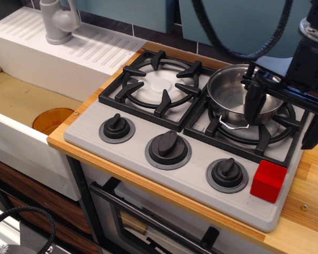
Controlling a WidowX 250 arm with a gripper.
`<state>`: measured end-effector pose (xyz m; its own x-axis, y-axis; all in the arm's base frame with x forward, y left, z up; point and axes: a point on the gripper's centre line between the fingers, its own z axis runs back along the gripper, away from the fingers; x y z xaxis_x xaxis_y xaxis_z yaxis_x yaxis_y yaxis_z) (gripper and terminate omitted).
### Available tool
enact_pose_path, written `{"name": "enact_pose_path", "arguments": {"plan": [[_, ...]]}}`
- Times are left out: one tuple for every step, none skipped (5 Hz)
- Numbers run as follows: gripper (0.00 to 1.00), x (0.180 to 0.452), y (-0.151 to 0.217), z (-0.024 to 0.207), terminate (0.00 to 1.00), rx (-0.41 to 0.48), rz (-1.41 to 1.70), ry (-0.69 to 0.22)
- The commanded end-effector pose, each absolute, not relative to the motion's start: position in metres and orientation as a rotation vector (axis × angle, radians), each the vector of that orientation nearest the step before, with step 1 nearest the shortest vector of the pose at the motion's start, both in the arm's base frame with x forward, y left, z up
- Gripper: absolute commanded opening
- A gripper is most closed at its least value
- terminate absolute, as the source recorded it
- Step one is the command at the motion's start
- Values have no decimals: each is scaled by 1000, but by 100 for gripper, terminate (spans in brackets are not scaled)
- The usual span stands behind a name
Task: Put redcube in pan and put pan on stove
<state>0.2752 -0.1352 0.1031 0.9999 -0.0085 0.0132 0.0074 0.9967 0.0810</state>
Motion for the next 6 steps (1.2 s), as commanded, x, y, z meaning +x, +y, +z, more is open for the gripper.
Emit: {"name": "enact_pose_path", "arguments": {"plan": [[100, 275, -135, 103, 0, 81, -8, -14], [100, 280, -138, 92, 0, 77, -14, -48], [100, 285, -137, 81, 0, 101, -21, -85], [100, 287, -138, 75, 0, 109, -26, -104], [100, 284, -141, 65, 0, 111, -28, -119], [100, 278, -145, 61, 0, 114, -20, -125]]}}
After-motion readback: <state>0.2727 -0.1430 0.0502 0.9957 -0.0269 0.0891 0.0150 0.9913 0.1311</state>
